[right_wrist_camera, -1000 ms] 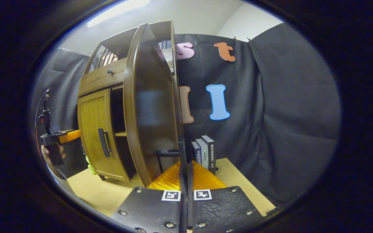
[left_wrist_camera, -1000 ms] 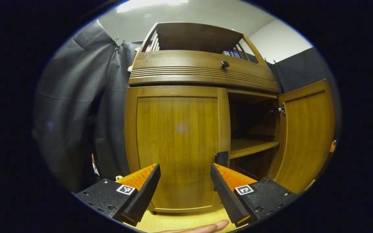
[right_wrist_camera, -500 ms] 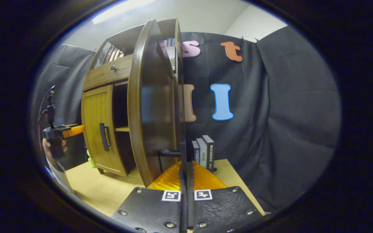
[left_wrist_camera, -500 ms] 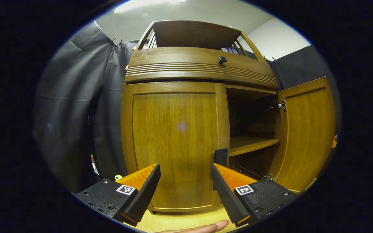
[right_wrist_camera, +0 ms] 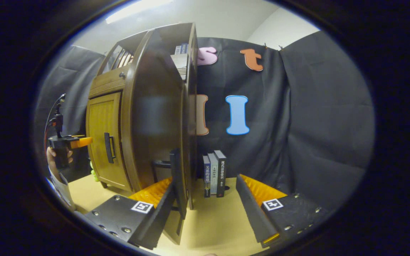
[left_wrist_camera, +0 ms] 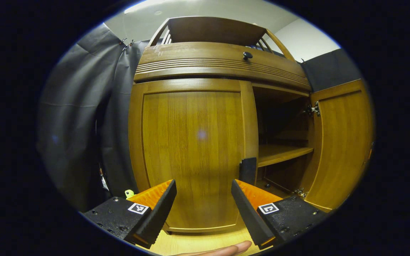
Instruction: Open the right door of the double-door shoe cabinet with the right hand, and open the left door with the left hand.
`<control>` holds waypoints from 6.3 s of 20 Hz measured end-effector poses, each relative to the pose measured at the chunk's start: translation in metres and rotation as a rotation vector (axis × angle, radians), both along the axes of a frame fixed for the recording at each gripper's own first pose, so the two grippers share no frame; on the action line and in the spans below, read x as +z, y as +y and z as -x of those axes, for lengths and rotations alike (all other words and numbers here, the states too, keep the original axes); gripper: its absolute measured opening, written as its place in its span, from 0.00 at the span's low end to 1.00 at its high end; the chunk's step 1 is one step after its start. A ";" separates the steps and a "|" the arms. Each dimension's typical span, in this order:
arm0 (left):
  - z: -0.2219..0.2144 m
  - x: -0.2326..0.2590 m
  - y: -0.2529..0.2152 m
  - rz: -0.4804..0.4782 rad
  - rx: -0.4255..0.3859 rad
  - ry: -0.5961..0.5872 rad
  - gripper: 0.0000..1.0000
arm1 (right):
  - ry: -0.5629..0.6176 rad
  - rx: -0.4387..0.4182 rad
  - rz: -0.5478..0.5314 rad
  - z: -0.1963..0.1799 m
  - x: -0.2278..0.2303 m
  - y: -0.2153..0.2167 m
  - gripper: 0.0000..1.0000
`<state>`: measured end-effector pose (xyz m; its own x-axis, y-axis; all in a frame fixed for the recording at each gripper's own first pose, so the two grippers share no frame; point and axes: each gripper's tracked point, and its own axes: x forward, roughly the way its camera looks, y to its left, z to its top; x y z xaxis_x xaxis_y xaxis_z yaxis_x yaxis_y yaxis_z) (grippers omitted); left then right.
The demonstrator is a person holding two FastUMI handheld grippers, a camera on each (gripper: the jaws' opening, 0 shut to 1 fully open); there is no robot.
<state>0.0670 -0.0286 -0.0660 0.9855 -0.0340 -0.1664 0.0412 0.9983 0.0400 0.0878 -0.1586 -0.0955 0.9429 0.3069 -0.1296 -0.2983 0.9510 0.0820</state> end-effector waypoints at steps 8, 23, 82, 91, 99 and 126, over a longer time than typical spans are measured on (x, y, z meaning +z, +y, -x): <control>-0.017 -0.013 -0.022 0.078 -0.019 -0.011 0.96 | -0.064 -0.060 -0.055 0.049 0.019 -0.027 0.97; -0.060 -0.044 -0.061 0.069 -0.077 -0.086 0.93 | -0.157 -0.006 0.094 0.131 0.039 0.113 0.77; 0.153 0.019 0.172 0.073 -0.217 -0.051 0.13 | -0.063 -0.039 -0.002 0.192 0.073 0.155 0.98; 0.160 0.024 0.180 0.027 -0.209 -0.068 0.18 | -0.103 -0.013 -0.022 0.202 0.072 0.160 0.98; 0.161 0.024 0.191 0.042 -0.177 -0.063 0.24 | -0.083 0.004 -0.032 0.202 0.054 0.162 0.93; 0.207 0.138 0.121 0.065 0.047 -0.230 0.92 | -0.141 -0.066 -0.103 0.180 0.048 0.130 0.98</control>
<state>-0.1401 0.0924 0.0721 0.9979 0.0092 0.0640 -0.0079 0.9997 -0.0210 -0.0919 -0.0287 -0.0471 0.9680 0.2488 0.0343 -0.2511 0.9575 0.1417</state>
